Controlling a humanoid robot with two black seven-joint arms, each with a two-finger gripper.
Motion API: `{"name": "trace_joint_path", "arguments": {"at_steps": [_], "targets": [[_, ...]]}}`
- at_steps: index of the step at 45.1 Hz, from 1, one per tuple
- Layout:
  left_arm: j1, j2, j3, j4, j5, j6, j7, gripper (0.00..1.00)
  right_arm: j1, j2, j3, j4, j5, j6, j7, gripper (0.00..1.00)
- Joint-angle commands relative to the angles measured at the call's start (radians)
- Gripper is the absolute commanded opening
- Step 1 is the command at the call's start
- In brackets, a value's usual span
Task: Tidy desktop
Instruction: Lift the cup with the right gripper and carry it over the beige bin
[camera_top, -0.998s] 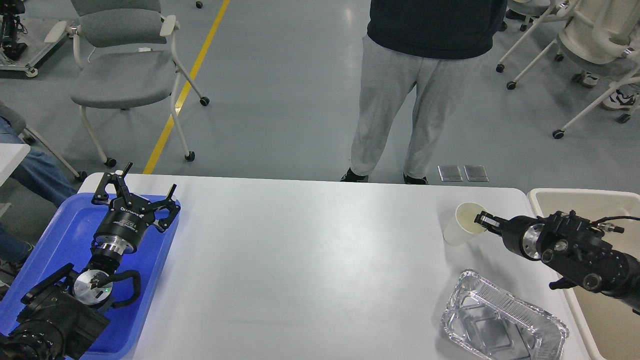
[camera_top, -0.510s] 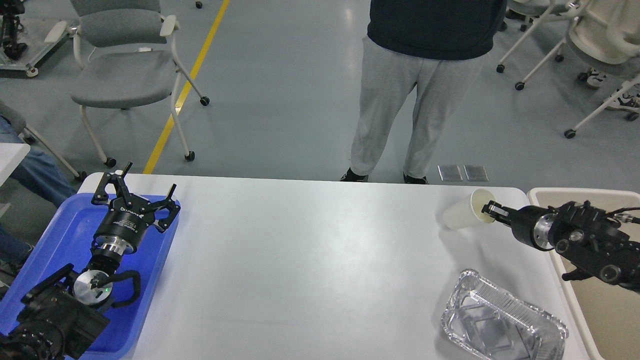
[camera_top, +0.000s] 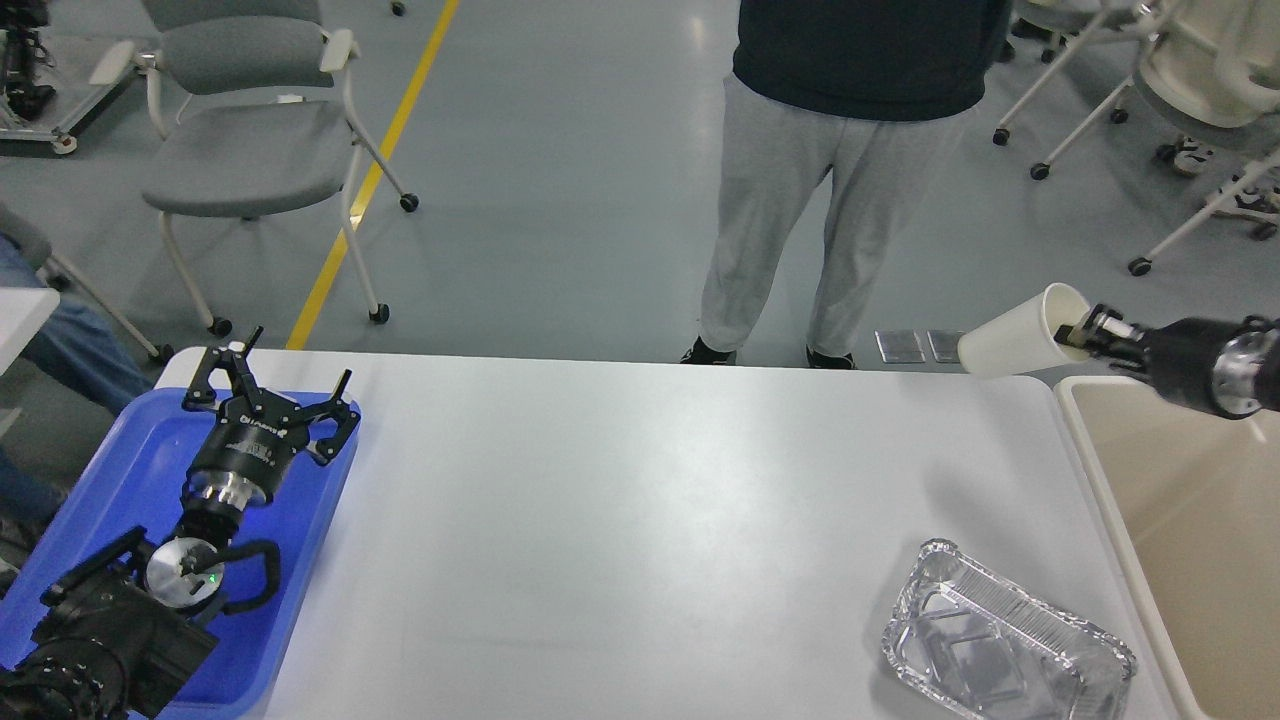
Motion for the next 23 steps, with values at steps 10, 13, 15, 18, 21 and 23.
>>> {"name": "trace_joint_path", "arguments": {"at_steps": [10,13,15,18,21,23], "targets": [[0.000,0.000,0.000,0.000,0.000,0.000,0.000,1.00,0.095,-0.148,-0.007,0.003,0.033,0.045,-0.007,0.00],[0.000,0.000,0.000,0.000,0.000,0.000,0.000,1.00,0.078,-0.134,-0.017,-0.078,0.036,0.016,-0.004,0.00],[0.000,0.002,0.000,0.000,0.000,0.000,0.000,1.00,0.051,-0.122,-0.013,-0.135,0.040,-0.008,-0.001,0.00],[0.000,0.003,0.000,0.000,0.000,0.000,0.000,1.00,0.001,-0.088,-0.001,-0.214,0.072,-0.045,0.002,0.00],[0.000,0.003,0.000,0.000,0.000,0.000,0.000,1.00,-0.032,-0.067,0.004,-0.290,0.142,-0.084,0.003,0.00],[0.002,0.003,0.000,0.000,0.000,0.000,0.000,1.00,-0.052,-0.053,0.004,-0.333,0.206,-0.110,0.001,0.00]]}}
